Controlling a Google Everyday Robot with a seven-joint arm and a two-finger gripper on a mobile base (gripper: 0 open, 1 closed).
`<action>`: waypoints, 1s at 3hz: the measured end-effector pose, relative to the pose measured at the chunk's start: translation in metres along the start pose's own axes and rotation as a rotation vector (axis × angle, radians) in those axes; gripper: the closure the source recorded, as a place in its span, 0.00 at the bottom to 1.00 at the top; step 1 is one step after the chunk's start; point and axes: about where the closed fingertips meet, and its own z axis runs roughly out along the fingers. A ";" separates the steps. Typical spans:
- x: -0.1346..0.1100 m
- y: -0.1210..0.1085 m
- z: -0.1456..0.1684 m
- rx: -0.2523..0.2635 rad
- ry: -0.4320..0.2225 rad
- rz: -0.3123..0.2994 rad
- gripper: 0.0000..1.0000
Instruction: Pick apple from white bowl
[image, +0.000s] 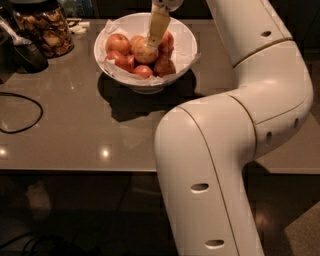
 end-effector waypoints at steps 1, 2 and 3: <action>0.001 0.002 0.011 -0.023 0.004 0.014 0.28; 0.002 0.005 0.019 -0.043 0.008 0.022 0.28; 0.003 0.007 0.026 -0.060 0.011 0.031 0.28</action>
Offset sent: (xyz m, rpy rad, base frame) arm -0.0167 -0.0180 -0.0160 -0.0827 0.2182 0.0095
